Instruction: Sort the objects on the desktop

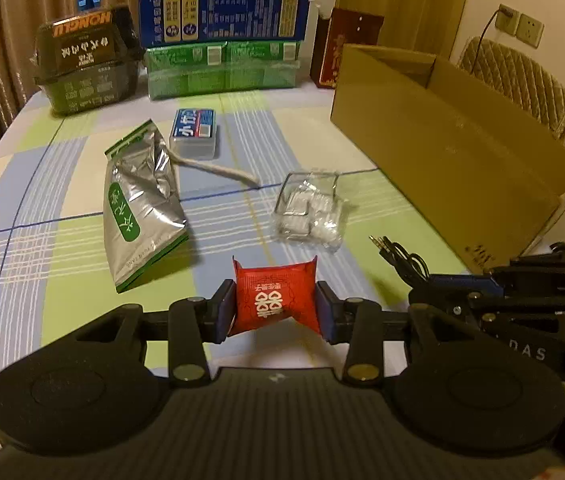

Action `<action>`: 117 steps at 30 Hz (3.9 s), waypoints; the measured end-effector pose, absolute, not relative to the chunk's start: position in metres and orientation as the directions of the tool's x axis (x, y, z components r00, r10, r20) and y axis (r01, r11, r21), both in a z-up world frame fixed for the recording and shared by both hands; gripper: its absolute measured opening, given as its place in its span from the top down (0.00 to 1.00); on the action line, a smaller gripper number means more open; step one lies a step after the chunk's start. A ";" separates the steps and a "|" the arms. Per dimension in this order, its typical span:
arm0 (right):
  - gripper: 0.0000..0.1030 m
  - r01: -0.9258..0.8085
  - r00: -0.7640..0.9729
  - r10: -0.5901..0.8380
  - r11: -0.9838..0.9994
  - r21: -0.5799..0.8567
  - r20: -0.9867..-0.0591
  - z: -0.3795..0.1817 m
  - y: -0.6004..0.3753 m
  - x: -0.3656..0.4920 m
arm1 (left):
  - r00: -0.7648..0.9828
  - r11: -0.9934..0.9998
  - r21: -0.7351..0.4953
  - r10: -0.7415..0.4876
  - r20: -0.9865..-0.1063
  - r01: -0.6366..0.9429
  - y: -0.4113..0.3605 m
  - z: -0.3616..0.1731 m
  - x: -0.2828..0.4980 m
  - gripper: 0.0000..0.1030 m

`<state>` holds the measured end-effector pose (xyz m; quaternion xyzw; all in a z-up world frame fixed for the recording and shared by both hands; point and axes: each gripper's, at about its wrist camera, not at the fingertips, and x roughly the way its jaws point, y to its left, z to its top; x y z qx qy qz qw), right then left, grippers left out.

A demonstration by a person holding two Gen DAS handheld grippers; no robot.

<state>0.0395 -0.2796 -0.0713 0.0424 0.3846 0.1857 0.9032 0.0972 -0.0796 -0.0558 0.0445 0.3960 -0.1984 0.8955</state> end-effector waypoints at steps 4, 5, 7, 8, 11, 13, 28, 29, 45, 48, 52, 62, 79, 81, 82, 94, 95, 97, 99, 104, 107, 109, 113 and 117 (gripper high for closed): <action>0.92 -0.296 0.659 0.366 0.929 0.221 -0.657 -0.053 -0.287 0.028 | 0.623 0.919 -0.073 -0.320 -0.714 0.388 -0.087 -0.036 0.085 0.65; 0.92 -0.296 0.666 0.365 0.930 0.218 -0.651 -0.047 -0.289 0.025 | 0.625 0.920 -0.070 -0.317 -0.713 0.387 -0.088 -0.031 0.083 0.65; 0.92 -0.295 0.672 0.363 0.931 0.217 -0.645 -0.039 -0.292 0.021 | 0.625 0.920 -0.074 -0.319 -0.712 0.386 -0.092 -0.023 0.076 0.65; 0.92 -0.296 0.675 0.362 0.931 0.214 -0.643 -0.035 -0.294 0.019 | 0.625 0.918 -0.076 -0.323 -0.711 0.388 -0.094 -0.019 0.073 0.65; 0.92 -0.294 0.694 0.350 0.935 0.196 -0.629 -0.020 -0.302 0.012 | 0.632 0.915 -0.070 -0.327 -0.703 0.397 -0.101 -0.007 0.061 0.65; 0.92 -0.285 0.707 0.343 0.938 0.195 -0.618 -0.012 -0.310 0.008 | 0.634 0.914 -0.076 -0.334 -0.697 0.398 -0.106 -0.002 0.056 0.65; 0.92 -0.176 0.804 0.239 0.970 0.166 -0.545 0.035 -0.388 -0.019 | 0.611 0.877 -0.089 -0.398 -0.684 0.472 -0.159 0.020 0.033 0.65; 0.92 -0.168 0.807 0.232 0.972 0.165 -0.543 0.036 -0.393 -0.019 | 0.610 0.875 -0.089 -0.402 -0.683 0.477 -0.163 0.022 0.033 0.65; 0.92 -0.094 0.827 0.160 0.984 0.149 -0.538 0.043 -0.452 -0.010 | 0.576 0.824 -0.089 -0.464 -0.673 0.559 -0.239 0.038 0.039 0.65; 0.92 -0.092 0.829 0.156 0.985 0.145 -0.537 0.046 -0.459 -0.002 | 0.568 0.816 -0.096 -0.475 -0.672 0.569 -0.250 0.040 0.044 0.65; 0.92 -0.087 0.829 0.145 0.988 0.131 -0.540 0.049 -0.471 0.013 | 0.558 0.807 -0.109 -0.491 -0.669 0.580 -0.263 0.042 0.054 0.65; 0.92 -0.086 0.805 0.138 0.989 0.118 -0.578 0.040 -0.492 0.064 | 0.534 0.793 -0.124 -0.507 -0.677 0.597 -0.299 0.042 0.098 0.65; 0.92 -0.117 0.776 0.145 0.989 0.086 -0.614 0.027 -0.494 0.128 | 0.512 0.787 -0.135 -0.511 -0.690 0.602 -0.326 0.036 0.161 0.65; 0.92 -0.119 0.773 0.145 0.989 0.083 -0.618 0.026 -0.494 0.133 | 0.512 0.792 -0.147 -0.511 -0.690 0.592 -0.326 0.034 0.168 0.65; 0.92 -0.118 0.772 0.143 0.990 0.082 -0.619 0.024 -0.495 0.135 | 0.512 0.794 -0.157 -0.515 -0.688 0.587 -0.325 0.033 0.171 0.65; 0.92 -0.104 0.759 0.140 0.990 0.094 -0.636 0.011 -0.501 0.142 | 0.504 0.800 -0.183 -0.518 -0.691 0.572 -0.334 0.016 0.194 0.55; 0.92 -0.104 0.758 0.141 0.990 0.095 -0.636 0.010 -0.502 0.142 | 0.508 0.801 -0.176 -0.515 -0.691 0.572 -0.333 0.016 0.194 0.55; 0.92 -0.104 0.757 0.142 0.990 0.097 -0.638 0.010 -0.502 0.142 | 0.514 0.805 -0.168 -0.507 -0.692 0.569 -0.330 0.016 0.195 0.55; 0.92 -0.105 0.756 0.145 0.989 0.101 -0.639 0.009 -0.501 0.142 | 0.518 0.809 -0.165 -0.503 -0.692 0.564 -0.326 0.017 0.195 0.55; 0.92 -0.120 0.757 0.160 0.987 0.106 -0.633 0.012 -0.493 0.145 | 0.534 0.818 -0.163 -0.497 -0.684 0.552 -0.312 0.021 0.193 0.53; 0.92 -0.134 0.759 0.173 0.985 0.109 -0.628 0.015 -0.487 0.150 | 0.545 0.826 -0.162 -0.490 -0.681 0.540 -0.303 0.024 0.192 0.50; 0.92 -0.151 0.763 0.195 0.981 0.124 -0.616 0.017 -0.482 0.154 | 0.551 0.832 -0.162 -0.483 -0.681 0.531 -0.297 0.025 0.192 0.50; 0.73 -0.155 0.783 0.229 0.972 0.174 -0.578 0.025 -0.482 0.154 | 0.563 0.841 -0.155 -0.472 -0.678 0.518 -0.286 0.027 0.189 0.41; 0.56 -0.135 0.797 0.219 0.973 0.187 -0.563 0.030 -0.486 0.143 | 0.578 0.850 -0.149 -0.462 -0.673 0.506 -0.272 0.028 0.181 0.32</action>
